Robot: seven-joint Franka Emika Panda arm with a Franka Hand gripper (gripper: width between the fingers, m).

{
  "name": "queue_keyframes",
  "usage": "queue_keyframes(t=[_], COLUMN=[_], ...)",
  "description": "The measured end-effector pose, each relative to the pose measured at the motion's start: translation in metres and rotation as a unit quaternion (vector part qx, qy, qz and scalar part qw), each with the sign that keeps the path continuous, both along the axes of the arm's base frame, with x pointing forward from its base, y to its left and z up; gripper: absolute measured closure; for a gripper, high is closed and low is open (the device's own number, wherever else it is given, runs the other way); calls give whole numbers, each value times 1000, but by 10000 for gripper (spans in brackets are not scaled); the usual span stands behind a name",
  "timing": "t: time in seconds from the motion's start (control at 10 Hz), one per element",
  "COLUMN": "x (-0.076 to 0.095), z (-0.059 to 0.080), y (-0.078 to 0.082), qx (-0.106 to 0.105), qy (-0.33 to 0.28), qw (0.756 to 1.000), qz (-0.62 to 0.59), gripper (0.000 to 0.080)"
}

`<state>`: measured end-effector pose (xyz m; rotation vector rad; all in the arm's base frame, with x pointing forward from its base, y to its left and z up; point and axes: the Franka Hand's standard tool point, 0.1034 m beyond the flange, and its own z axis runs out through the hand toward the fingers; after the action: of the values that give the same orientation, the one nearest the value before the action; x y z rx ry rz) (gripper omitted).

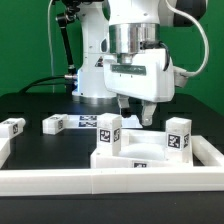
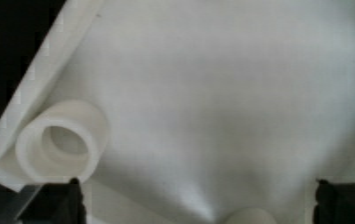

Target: Assemble square table

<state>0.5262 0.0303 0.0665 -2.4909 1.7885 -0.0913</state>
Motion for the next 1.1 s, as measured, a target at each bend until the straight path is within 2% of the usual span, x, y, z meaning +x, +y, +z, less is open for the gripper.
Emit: queue_keyframes(t=[0.1,0.3,0.4,0.5,0.9,1.1], x=[-1,-27,-30,-30,-31,-39], z=[1,-10,-16,-19,-20,-26], y=[2,15,25,27,27,30], qx=[5,13,14,11,11,19], qy=[-2,8,12,9,9,-2], qw=[999,989,984,985,985,971], qz=[-50,-148,-177,-170,-172,-237], gripper=[150,150,150,150,150,150])
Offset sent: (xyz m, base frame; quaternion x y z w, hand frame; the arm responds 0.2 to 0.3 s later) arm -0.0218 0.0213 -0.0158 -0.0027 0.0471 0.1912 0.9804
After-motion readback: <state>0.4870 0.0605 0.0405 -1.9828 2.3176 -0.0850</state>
